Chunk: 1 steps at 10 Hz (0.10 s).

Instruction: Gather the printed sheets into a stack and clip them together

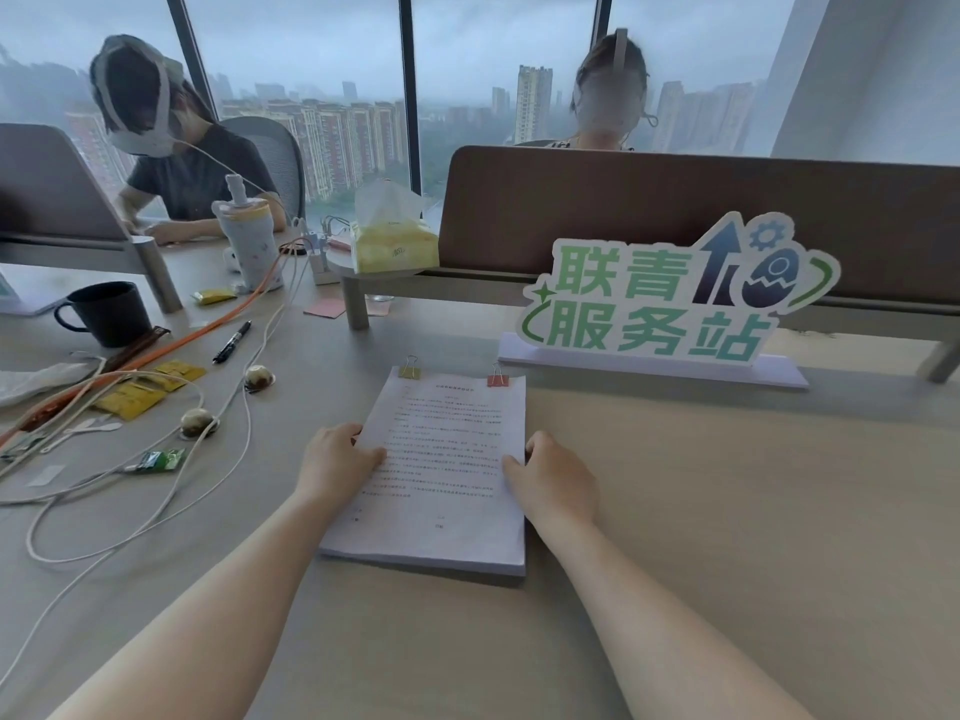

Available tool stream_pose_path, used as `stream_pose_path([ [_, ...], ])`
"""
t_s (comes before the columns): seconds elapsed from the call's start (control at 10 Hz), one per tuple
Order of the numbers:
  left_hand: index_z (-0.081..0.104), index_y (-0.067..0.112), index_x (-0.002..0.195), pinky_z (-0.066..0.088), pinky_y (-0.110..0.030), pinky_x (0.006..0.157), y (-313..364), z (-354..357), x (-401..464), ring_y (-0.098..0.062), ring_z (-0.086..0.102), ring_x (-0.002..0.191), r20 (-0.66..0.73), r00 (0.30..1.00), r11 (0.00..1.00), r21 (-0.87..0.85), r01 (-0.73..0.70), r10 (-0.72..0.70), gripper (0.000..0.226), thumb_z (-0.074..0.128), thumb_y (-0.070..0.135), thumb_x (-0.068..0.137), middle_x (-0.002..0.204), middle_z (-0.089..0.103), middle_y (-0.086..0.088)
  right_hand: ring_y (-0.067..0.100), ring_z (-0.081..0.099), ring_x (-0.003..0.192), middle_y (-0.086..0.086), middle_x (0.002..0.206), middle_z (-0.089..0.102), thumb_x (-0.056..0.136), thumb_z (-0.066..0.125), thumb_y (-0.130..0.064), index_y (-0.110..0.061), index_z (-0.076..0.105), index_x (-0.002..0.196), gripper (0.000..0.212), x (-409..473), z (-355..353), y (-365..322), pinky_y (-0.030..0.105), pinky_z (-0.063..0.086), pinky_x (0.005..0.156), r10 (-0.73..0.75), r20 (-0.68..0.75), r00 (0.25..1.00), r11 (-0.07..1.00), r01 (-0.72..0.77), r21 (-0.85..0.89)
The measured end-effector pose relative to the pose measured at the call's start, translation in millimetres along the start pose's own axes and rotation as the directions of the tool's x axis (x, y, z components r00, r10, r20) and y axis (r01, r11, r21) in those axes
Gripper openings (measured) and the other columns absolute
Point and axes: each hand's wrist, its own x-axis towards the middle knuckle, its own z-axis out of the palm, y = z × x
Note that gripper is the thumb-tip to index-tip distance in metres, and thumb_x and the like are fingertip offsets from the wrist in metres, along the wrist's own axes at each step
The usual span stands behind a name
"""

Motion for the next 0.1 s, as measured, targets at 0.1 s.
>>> stream_pose_path([
  [0.1, 0.062, 0.005, 0.125, 0.041, -0.035, 0.091, -3.1, -2.3, -3.5, -0.032, 0.055, 0.109, -0.043, 0.999, 0.999, -0.029, 0.03, -0.032, 0.043, 0.068, 0.025, 0.087, 0.108, 0.064, -0.016, 0.023, 0.062, 0.077, -0.001, 0.084, 0.065, 0.092, 0.047, -0.045, -0.018, 0.055, 0.092, 0.028, -5.3, -3.5, 2.2, 0.031, 0.041, 0.062, 0.004, -0.031, 1.0, 1.0, -0.003, 0.019],
])
